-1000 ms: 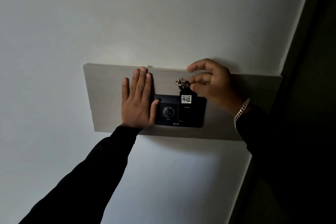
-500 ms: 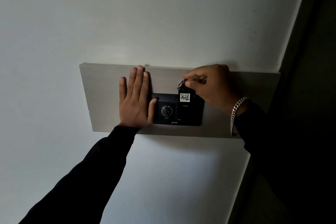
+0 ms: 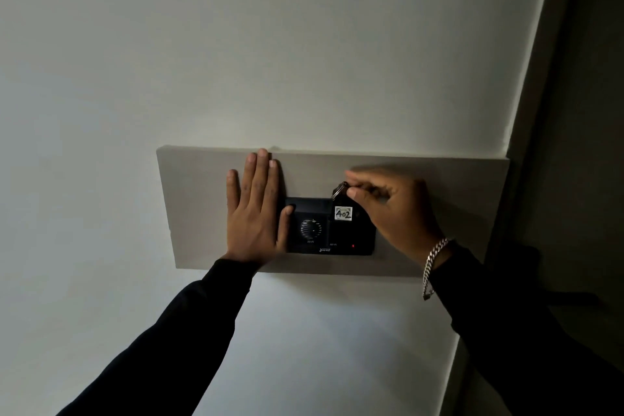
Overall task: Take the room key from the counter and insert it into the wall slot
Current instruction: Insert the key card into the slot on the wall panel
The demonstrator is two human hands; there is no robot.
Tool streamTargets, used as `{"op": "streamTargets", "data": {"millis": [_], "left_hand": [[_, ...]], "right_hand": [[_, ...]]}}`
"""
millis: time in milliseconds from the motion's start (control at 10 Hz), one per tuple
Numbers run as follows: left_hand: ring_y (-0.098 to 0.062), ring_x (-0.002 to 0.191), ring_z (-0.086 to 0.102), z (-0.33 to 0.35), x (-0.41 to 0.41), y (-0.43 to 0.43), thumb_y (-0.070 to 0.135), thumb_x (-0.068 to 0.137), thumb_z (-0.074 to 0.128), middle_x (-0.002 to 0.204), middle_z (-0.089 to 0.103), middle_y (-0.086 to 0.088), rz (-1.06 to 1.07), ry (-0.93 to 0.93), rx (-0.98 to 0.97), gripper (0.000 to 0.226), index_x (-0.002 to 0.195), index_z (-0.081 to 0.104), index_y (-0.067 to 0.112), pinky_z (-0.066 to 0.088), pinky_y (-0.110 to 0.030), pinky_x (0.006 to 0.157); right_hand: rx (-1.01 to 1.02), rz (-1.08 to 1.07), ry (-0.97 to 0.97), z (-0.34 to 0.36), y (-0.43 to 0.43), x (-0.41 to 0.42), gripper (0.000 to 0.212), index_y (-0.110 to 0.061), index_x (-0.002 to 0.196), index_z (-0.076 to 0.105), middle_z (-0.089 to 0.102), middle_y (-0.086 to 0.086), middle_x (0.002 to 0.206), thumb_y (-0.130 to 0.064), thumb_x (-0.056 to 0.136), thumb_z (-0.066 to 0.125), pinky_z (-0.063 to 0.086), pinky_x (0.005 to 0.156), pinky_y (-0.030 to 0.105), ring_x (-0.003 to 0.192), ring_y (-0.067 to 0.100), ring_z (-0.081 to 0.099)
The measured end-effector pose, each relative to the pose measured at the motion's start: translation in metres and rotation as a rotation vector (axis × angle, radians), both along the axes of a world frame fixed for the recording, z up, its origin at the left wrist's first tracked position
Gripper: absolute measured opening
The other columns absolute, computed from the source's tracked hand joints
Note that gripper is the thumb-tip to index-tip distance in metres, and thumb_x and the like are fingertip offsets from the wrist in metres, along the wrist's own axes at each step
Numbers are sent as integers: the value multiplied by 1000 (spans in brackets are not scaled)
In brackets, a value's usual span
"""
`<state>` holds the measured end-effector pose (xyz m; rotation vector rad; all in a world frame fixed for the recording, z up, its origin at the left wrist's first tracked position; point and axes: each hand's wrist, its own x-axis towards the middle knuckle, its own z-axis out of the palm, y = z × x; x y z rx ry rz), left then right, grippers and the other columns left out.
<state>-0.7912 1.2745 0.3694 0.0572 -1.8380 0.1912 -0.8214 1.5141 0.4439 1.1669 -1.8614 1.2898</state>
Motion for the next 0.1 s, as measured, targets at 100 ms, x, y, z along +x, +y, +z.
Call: {"op": "streamTargets", "data": {"millis": [100], "left_hand": [[-33,156,11,23,4,10,39,99,29,164,20,-24,-93,-36,8,68,154,23,-1,6,-59,125]], "right_hand": [[-106,5,27,12,8,8,30,-12,111,70,76,3,93,-10,82,71,59,78,32,81,11,71]]}}
